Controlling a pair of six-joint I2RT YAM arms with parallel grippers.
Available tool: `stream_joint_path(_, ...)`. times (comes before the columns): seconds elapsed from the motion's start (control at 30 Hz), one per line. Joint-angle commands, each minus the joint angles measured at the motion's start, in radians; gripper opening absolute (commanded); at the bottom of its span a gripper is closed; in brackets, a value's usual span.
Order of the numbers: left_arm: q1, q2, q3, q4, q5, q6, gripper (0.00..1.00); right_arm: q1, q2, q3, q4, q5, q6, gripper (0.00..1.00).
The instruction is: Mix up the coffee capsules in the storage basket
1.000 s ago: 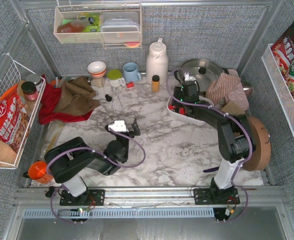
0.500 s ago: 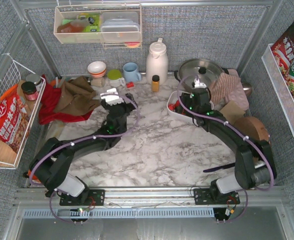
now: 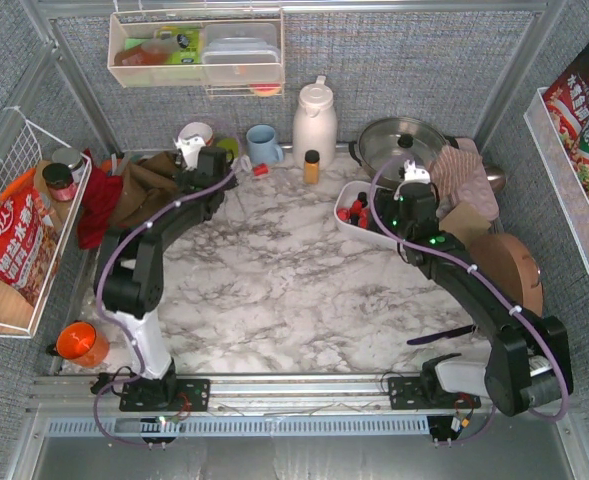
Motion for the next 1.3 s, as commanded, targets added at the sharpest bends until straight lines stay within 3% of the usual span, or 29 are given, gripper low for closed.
stream_joint_path(0.0,0.026,0.148,0.206,-0.280,0.000,-0.054,1.00,-0.011,-0.008,-0.002,-0.003,-0.014,-0.008,0.69)
stream_joint_path(0.13,0.029,0.295,0.400,-0.407,-0.017,-0.075,0.98,-0.026,-0.011,-0.006,0.001,-0.032,0.001,0.70)
stream_joint_path(0.27,0.039,0.394,0.521,-0.469,-0.005,-0.096,0.85,-0.036,-0.008,-0.008,0.003,-0.047,0.008,0.70)
stream_joint_path(0.37,0.052,0.439,0.577,-0.511,0.012,-0.122,0.80,-0.044,-0.008,-0.010,0.004,-0.059,0.013,0.70)
stream_joint_path(0.73,0.071,0.521,0.584,-0.509,0.098,-0.126,0.72,-0.059,0.006,-0.013,0.013,-0.092,0.029,0.70)
stream_joint_path(0.93,0.072,0.527,0.582,-0.506,0.097,-0.124,0.62,-0.062,0.009,-0.013,0.013,-0.101,0.032,0.70)
stream_joint_path(1.27,0.072,0.429,0.482,-0.388,0.101,-0.024,0.45,-0.065,0.011,-0.009,0.009,-0.104,0.031,0.70)
